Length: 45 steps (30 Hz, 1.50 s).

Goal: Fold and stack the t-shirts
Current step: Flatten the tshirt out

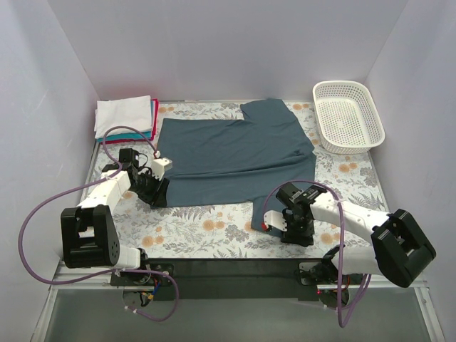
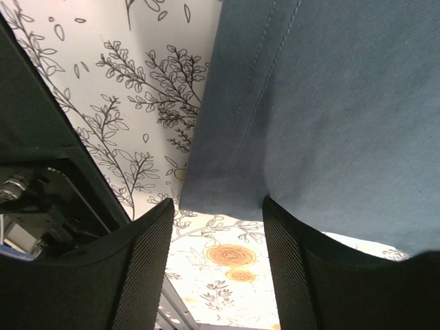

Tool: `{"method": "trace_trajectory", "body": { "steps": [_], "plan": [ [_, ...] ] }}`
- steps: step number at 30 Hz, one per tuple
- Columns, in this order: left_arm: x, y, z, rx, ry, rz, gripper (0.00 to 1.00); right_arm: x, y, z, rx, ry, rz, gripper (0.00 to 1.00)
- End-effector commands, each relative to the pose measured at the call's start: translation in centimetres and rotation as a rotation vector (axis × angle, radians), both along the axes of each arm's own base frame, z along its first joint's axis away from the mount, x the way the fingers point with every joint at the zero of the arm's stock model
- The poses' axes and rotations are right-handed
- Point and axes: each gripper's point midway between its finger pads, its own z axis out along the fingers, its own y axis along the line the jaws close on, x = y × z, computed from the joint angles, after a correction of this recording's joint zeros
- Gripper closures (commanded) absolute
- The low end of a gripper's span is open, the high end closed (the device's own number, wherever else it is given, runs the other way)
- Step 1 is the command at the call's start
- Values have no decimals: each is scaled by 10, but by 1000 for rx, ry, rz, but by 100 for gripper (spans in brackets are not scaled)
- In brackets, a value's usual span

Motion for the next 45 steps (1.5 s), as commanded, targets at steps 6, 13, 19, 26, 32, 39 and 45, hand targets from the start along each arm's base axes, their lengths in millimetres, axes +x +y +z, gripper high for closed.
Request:
{"method": "trace_trajectory", "body": {
  "steps": [6,13,19,26,32,39,45],
  "plan": [
    [12,1,12,-6,-94,21,54,1,-8,-14,-101,-43,1,77],
    [7,-1,15,47,-337,-252,55,10,7,8,-19,-110,-29,99],
    [3,19,-11,185,-340,-443,59,20,17,24,46,-137,-58,99],
    [3,29,-28,225,-283,-480,63,25,21,37,83,-130,-77,99],
    [-6,39,-49,289,-273,-520,66,26,15,43,88,-135,-80,99],
    [-16,41,-51,303,-269,-555,89,30,14,72,139,-172,-88,99],
    [-27,27,-30,226,-271,-564,100,28,12,101,188,-235,-76,99]
  ]
}}
